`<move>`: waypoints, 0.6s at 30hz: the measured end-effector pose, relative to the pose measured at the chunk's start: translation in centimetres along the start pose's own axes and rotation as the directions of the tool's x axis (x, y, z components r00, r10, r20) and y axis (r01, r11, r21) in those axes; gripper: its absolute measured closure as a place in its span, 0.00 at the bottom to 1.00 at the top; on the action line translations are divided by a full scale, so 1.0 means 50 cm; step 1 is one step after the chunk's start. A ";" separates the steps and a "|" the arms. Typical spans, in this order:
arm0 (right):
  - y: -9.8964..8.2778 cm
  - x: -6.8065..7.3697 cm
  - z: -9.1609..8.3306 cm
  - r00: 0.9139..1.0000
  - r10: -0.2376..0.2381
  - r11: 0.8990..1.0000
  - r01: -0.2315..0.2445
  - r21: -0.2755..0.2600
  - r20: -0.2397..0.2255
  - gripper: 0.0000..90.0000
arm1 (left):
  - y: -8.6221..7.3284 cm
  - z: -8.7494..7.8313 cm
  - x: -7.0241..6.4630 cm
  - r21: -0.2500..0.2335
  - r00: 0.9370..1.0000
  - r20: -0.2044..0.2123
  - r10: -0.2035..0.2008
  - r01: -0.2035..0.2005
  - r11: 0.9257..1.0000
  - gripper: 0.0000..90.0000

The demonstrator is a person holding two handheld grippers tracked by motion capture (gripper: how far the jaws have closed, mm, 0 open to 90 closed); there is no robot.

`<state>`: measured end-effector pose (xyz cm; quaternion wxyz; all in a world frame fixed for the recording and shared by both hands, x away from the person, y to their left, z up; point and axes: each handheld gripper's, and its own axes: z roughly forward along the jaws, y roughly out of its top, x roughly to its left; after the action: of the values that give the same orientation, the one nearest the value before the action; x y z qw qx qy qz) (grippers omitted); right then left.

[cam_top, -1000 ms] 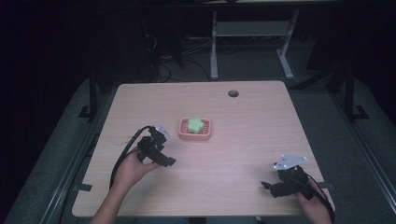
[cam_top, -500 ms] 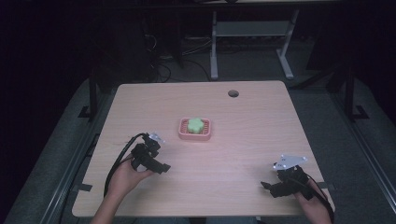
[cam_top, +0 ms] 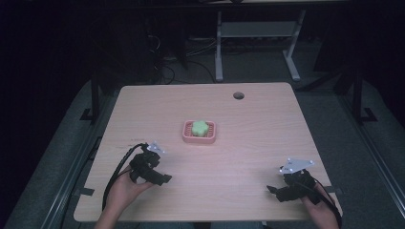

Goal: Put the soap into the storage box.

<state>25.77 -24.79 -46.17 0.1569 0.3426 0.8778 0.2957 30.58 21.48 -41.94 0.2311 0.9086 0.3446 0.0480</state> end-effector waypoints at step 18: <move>-0.001 -0.001 -0.001 1.000 0.002 1.000 -0.002 0.003 0.000 0.16 | -0.045 -0.001 -0.015 -0.034 1.000 -0.007 -0.021 0.021 0.999 0.24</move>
<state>25.74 -24.88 -46.14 0.1559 0.3438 0.8779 0.2946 28.63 22.52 -42.85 0.2455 0.9007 0.3542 0.0546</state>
